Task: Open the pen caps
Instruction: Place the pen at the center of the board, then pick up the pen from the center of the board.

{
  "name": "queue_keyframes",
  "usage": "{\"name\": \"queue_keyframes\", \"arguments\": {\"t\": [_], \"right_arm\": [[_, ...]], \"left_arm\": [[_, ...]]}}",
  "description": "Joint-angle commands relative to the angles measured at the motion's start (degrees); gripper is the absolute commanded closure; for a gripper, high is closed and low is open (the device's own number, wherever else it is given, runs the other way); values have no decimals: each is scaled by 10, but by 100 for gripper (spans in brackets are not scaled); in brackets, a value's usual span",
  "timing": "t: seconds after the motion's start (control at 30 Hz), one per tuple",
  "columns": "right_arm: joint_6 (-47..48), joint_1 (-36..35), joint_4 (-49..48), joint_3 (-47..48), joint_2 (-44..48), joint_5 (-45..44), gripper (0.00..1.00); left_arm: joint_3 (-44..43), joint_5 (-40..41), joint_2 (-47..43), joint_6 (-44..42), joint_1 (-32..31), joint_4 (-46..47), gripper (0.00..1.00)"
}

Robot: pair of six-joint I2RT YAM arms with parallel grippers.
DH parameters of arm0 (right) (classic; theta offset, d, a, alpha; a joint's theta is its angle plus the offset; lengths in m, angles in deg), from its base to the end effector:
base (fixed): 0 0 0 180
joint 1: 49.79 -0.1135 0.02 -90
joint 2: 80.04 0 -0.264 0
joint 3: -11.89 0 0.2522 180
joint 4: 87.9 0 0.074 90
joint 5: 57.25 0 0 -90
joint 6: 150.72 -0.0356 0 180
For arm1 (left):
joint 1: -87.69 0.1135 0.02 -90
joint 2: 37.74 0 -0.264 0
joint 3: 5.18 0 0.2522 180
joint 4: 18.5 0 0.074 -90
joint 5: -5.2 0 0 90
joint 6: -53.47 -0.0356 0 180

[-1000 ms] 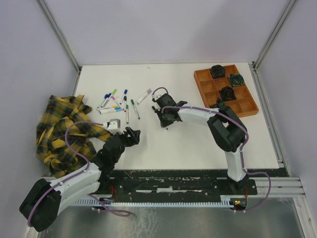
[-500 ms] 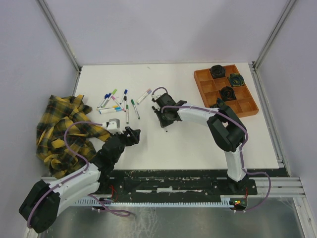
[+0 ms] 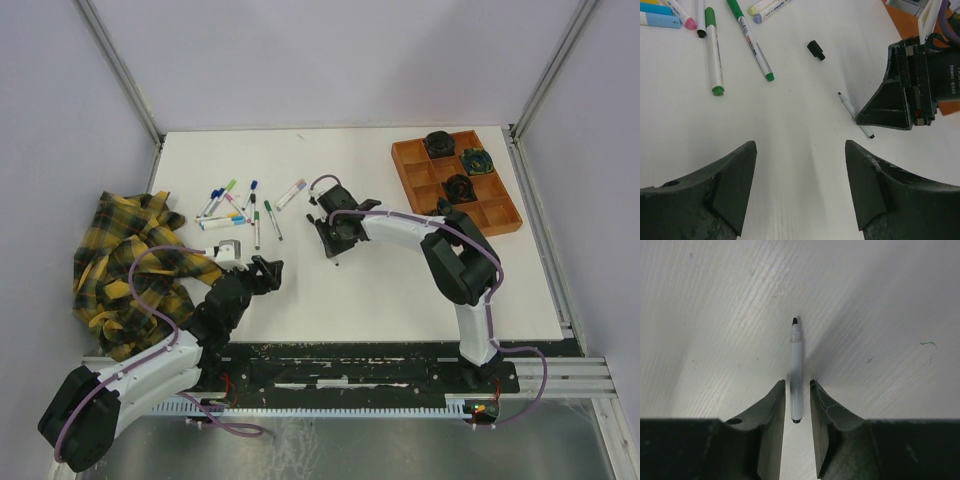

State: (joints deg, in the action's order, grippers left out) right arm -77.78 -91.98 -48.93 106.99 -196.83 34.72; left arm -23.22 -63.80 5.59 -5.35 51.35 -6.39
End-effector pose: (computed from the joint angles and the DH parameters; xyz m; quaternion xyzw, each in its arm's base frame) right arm 0.3156 0.2877 0.1604 -0.2147 0.9431 0.1396 0.2119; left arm 0.1368 -0.0848 0.1625 -0.0784 0.7748 -0.2208 0.5872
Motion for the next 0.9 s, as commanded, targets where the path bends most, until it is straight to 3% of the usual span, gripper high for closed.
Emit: {"name": "queue_keyframes", "arguments": {"t": [0.0, 0.3, 0.53, 0.87], "right_arm": [[16, 9, 9, 23, 54, 27, 66], [105, 36, 46, 17, 142, 147, 56], [173, 133, 61, -16, 270, 362, 53], [272, 159, 159, -74, 433, 370, 48]], "left_arm": [[0, 22, -5, -17, 1, 24, 22], [-9, 34, 3, -10, 1, 11, 22], [-27, 60, 4, 9, 2, -28, 21], [-41, 58, -2, 31, 2, -51, 17]]}}
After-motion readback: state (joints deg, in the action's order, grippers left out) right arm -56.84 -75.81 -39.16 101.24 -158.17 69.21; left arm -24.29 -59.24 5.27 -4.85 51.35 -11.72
